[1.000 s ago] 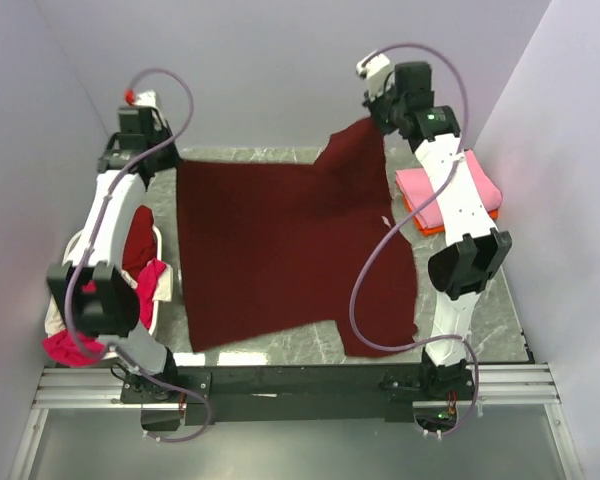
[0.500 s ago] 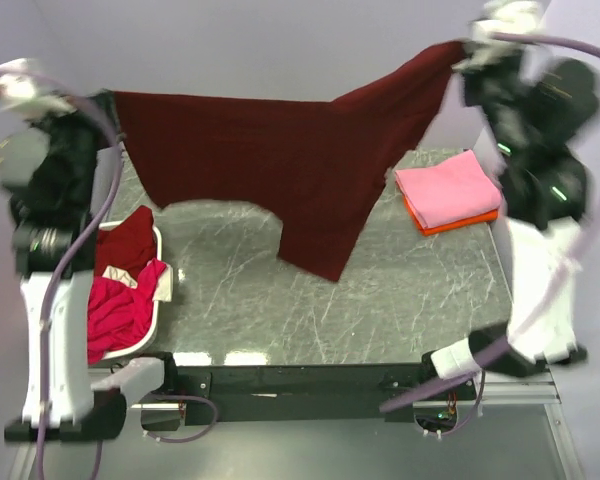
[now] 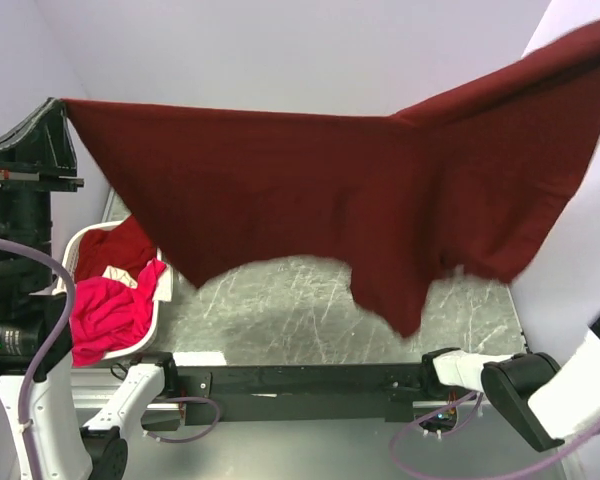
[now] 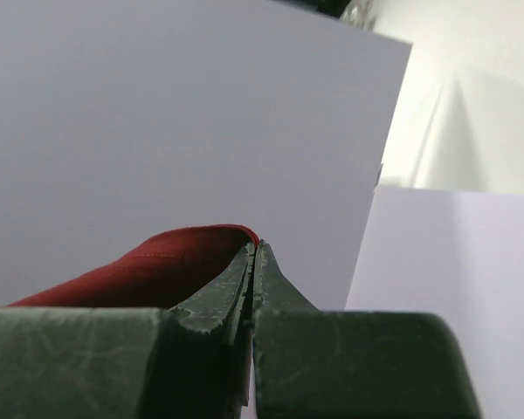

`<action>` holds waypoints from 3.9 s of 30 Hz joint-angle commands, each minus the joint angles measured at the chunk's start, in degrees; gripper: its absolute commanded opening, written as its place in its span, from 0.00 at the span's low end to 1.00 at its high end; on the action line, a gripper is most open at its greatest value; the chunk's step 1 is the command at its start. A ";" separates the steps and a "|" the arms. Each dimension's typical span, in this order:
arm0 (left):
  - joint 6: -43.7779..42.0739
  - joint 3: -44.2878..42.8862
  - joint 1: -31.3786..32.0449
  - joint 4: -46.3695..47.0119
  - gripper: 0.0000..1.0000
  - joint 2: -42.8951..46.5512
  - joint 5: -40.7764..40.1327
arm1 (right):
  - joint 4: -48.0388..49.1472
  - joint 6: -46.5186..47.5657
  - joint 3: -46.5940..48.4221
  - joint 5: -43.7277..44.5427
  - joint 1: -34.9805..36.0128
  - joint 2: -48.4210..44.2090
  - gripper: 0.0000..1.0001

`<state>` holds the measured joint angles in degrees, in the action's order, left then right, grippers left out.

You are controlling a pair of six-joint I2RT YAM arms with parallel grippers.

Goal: Fold and stack the t-shirts
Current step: Flatten the tshirt out, then fold the tshirt

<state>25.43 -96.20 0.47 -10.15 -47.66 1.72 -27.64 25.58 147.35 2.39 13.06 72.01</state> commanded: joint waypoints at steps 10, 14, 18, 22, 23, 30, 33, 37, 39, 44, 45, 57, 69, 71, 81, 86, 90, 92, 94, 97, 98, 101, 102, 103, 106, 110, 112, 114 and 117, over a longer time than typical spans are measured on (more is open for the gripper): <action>2.96 29.91 -0.29 4.96 0.00 -6.99 3.12 | 7.50 -2.55 -31.81 -5.37 -2.78 9.54 0.00; 2.79 35.91 -0.29 8.74 0.00 -21.36 1.55 | 11.20 -3.43 -38.54 -10.56 -2.78 19.37 0.00; 1.38 28.55 -0.29 6.82 0.00 -38.70 -3.37 | 10.07 -4.05 -32.58 -12.94 -2.16 39.54 0.00; -1.08 16.07 -0.29 1.56 0.00 -55.67 -5.32 | 6.22 -3.35 -14.88 -11.19 -1.20 56.63 0.00; -1.87 13.70 -0.29 0.93 0.00 -60.75 -6.02 | 5.50 -3.52 -11.76 -9.96 -1.02 59.45 0.00; -3.98 1.82 -0.29 -1.27 0.00 -70.73 -6.55 | 11.46 -3.52 -9.36 -5.56 -0.40 65.90 0.00; -4.25 0.58 -1.60 -0.66 0.00 -70.91 -7.69 | 12.78 -4.57 -11.63 -7.04 -1.10 63.70 0.00; -4.16 -0.47 -3.01 -0.40 0.00 -70.29 -7.43 | 12.78 -5.80 -13.22 -9.50 -1.20 60.10 0.00; -4.42 -0.65 -3.28 -0.48 0.00 -69.76 -6.82 | 12.35 -7.20 -14.62 -11.52 -1.11 57.90 0.00; -5.57 0.66 -3.46 -0.22 0.00 -69.15 -5.06 | 12.52 -8.18 -17.10 -11.63 -0.84 55.52 0.00; -5.65 0.67 -3.46 -0.39 0.00 -69.32 -5.14 | 12.09 -8.01 -16.57 -10.93 -0.93 55.70 0.00; -7.67 -9.70 -5.13 -3.73 0.00 -76.96 -2.16 | 11.46 -6.69 -21.73 -11.62 0.48 54.82 0.00; -8.38 -12.70 -5.30 -3.13 0.00 -81.54 -1.45 | 17.96 -7.30 -43.70 -15.40 0.39 38.75 0.00; -8.38 -10.33 -5.57 -1.72 0.00 -80.14 -1.28 | 19.11 -7.57 -47.31 -15.49 0.48 35.67 0.00; -7.77 -2.06 -7.24 2.06 0.00 -74.86 -0.49 | 19.81 -8.18 -58.13 -18.56 0.39 26.96 0.00; -7.68 0.14 -7.76 2.86 0.00 -73.37 -0.57 | 19.90 -8.36 -62.43 -19.71 0.48 23.80 0.00; -7.85 0.32 -8.03 2.86 0.00 -72.40 -0.49 | 19.91 -8.44 -64.38 -20.58 0.74 21.42 0.00; -7.85 0.23 -7.94 2.77 0.00 -71.96 -0.31 | 19.99 -8.53 -65.43 -20.94 0.74 20.19 0.00; -7.94 0.14 -8.03 2.68 0.00 -71.79 -0.40 | 19.90 -8.53 -66.13 -21.20 0.91 18.97 0.00; -7.77 1.19 -8.03 2.77 0.00 -71.00 -0.57 | 20.17 -8.53 -67.37 -21.20 0.92 17.82 0.00; -7.68 1.72 -8.03 2.94 0.00 -70.65 -0.40 | 20.43 -8.53 -67.89 -21.03 0.92 17.56 0.00; -7.50 4.53 -8.03 4.34 0.00 -68.71 -0.57 | 20.52 -8.62 -68.60 -20.94 1.00 16.76 0.00; -7.59 5.93 -8.12 4.61 0.00 -67.93 -0.83 | 20.61 -8.62 -68.77 -21.03 0.92 16.50 0.00; -7.68 6.55 -8.03 4.79 0.00 -67.57 -0.92 | 20.69 -8.71 -69.12 -21.20 0.92 16.06 0.00; -7.94 8.48 -8.20 5.58 0.00 -66.51 -1.28 | 20.26 -8.62 -69.74 -21.47 1.00 15.27 0.00; -7.94 9.72 -8.21 5.85 0.00 -65.63 -1.28 | 20.43 -8.36 -71.32 -21.55 0.92 14.13 0.00; -7.94 10.42 -8.20 5.85 0.01 -65.19 -1.19 | 20.61 -8.18 -72.28 -21.38 0.92 13.42 0.00; -7.85 11.12 -8.29 5.67 0.00 -64.58 -1.10 | 20.70 -8.01 -72.81 -21.20 0.92 13.16 0.00; -7.68 12.44 -8.21 5.85 0.00 -63.97 -1.01 | 20.69 -7.92 -73.43 -21.29 1.00 12.98 0.00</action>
<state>18.11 -84.82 -7.49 -6.50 -115.77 0.62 -9.43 17.61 74.46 -18.70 13.63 87.77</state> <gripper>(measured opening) 0.012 0.006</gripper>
